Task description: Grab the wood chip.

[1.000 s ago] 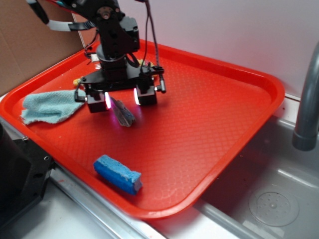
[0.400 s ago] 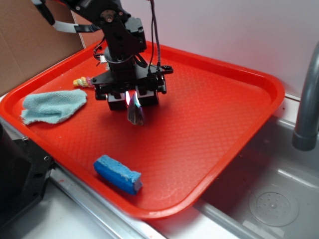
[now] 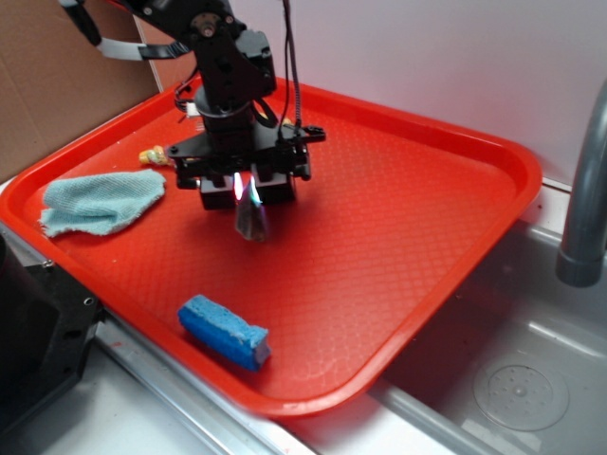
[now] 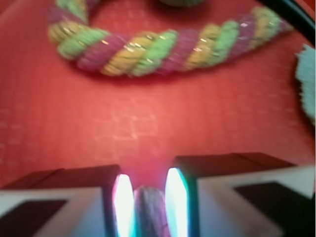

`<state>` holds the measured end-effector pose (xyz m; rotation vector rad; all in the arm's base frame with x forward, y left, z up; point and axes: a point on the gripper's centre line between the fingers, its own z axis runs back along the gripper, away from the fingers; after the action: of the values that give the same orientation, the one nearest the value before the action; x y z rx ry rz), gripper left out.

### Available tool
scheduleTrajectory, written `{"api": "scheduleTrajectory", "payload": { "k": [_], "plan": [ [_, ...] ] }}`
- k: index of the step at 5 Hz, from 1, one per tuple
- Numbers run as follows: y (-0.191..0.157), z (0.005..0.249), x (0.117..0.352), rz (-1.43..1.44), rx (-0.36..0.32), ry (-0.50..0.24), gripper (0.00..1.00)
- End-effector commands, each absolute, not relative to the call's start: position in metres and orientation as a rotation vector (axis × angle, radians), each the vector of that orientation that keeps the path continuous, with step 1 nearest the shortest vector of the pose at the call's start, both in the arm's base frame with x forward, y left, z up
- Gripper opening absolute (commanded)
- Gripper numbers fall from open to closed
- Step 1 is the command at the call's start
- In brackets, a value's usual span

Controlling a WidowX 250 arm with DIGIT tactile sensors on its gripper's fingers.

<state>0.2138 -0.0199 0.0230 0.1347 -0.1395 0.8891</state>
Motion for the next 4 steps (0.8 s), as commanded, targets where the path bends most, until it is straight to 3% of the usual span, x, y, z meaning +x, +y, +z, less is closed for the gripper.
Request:
{"api": "scheduleTrajectory", "payload": {
  "k": [1, 3, 4],
  "plan": [
    [-0.011, 0.118, 0.234, 0.669, 0.044, -0.172, 0.0],
    [-0.013, 0.183, 0.223, 0.362, -0.008, -0.091, 0.0],
    [-0.01, 0.21, 0.215, 0.316, -0.038, -0.103, 0.0]
  ]
}}
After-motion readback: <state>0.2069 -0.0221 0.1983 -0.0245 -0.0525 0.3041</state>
